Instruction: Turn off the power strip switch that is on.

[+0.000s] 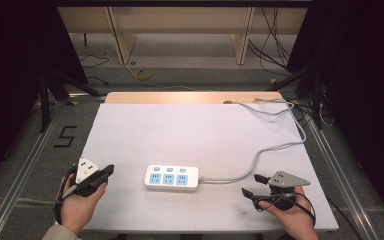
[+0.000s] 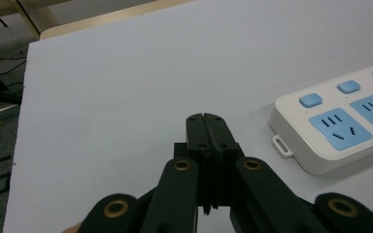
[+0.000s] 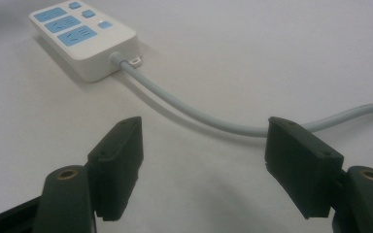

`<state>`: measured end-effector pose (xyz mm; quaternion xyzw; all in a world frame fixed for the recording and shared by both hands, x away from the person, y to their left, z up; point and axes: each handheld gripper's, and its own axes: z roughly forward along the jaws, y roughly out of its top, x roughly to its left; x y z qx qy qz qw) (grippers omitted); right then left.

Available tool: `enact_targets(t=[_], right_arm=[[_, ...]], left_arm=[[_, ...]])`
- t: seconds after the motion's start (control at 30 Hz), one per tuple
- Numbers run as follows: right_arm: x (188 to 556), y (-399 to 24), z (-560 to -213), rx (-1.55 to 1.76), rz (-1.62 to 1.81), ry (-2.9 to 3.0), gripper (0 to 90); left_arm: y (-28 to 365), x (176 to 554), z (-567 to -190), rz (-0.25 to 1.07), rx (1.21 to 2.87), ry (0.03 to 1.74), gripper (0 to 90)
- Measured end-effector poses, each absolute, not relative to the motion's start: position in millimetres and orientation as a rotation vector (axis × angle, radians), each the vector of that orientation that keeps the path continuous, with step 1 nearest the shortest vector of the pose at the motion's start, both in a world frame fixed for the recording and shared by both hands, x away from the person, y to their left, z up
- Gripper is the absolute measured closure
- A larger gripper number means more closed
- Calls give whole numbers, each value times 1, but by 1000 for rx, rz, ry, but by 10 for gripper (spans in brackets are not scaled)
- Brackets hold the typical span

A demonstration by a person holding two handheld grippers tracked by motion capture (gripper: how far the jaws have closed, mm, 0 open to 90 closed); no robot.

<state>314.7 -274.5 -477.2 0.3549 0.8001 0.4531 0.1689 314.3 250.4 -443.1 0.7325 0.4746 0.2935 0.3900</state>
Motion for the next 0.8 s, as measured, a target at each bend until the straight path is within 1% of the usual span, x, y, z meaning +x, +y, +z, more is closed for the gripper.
enact_targets(t=[0.8], right_arm=[[315, -274, -477, 1003, 1285, 2281, 308]], left_arm=[[245, 318, -438, 728, 1858, 1209, 896]])
